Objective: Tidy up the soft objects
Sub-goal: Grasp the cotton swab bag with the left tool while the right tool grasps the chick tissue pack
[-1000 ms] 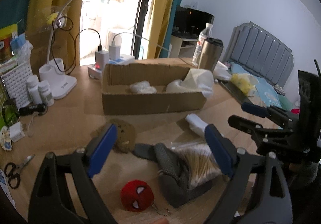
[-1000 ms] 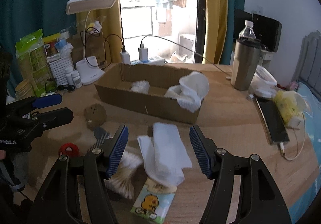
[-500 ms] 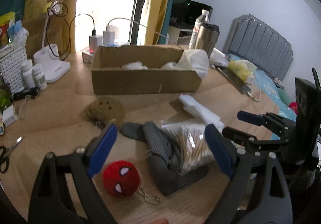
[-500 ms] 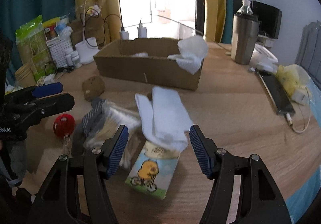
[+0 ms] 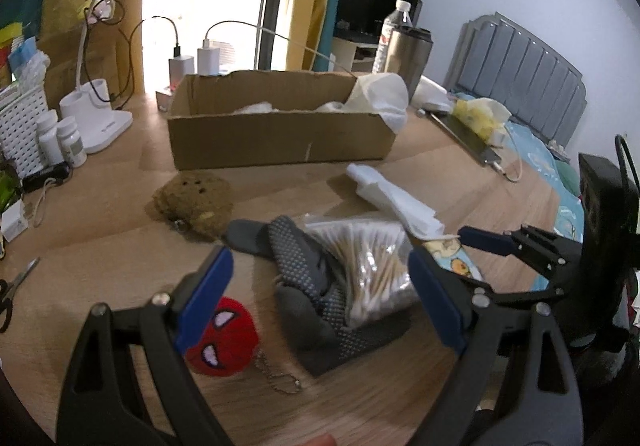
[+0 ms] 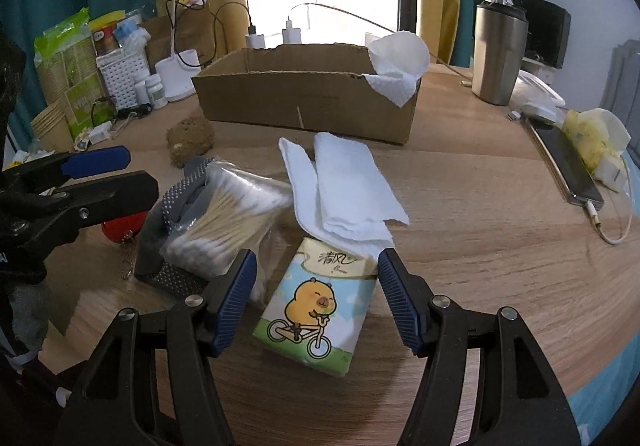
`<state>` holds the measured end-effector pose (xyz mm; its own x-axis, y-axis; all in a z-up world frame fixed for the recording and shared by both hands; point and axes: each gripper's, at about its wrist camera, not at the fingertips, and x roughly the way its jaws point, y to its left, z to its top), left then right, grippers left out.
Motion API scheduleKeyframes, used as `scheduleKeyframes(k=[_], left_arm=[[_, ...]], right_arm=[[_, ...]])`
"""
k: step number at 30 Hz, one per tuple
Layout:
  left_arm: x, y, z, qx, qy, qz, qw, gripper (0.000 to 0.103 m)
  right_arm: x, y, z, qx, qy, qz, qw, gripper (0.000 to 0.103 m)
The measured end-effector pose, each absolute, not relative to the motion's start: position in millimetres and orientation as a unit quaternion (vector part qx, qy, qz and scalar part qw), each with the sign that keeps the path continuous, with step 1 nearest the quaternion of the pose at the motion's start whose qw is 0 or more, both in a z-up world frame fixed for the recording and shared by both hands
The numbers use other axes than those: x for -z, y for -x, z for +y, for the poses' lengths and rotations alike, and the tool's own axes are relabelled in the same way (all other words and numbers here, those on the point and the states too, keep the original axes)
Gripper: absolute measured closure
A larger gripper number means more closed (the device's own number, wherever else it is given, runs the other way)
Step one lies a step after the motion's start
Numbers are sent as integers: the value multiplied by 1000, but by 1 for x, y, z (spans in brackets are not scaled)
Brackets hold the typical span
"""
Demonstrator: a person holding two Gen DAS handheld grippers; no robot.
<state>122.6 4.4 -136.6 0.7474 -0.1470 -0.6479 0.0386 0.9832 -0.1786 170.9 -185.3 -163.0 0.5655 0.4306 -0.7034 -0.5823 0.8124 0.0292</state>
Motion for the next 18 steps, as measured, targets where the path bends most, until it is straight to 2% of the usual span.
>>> scheduleKeyframes(k=[9,18], left_arm=[[138,-133,-21,68,53,359,929,13],[147,-151,-46,81,24,377,922,13]], right_arm=[[170,-175,-205,-293,90,372,876,42],[172,-183,-232,-289,65,369,881,42]])
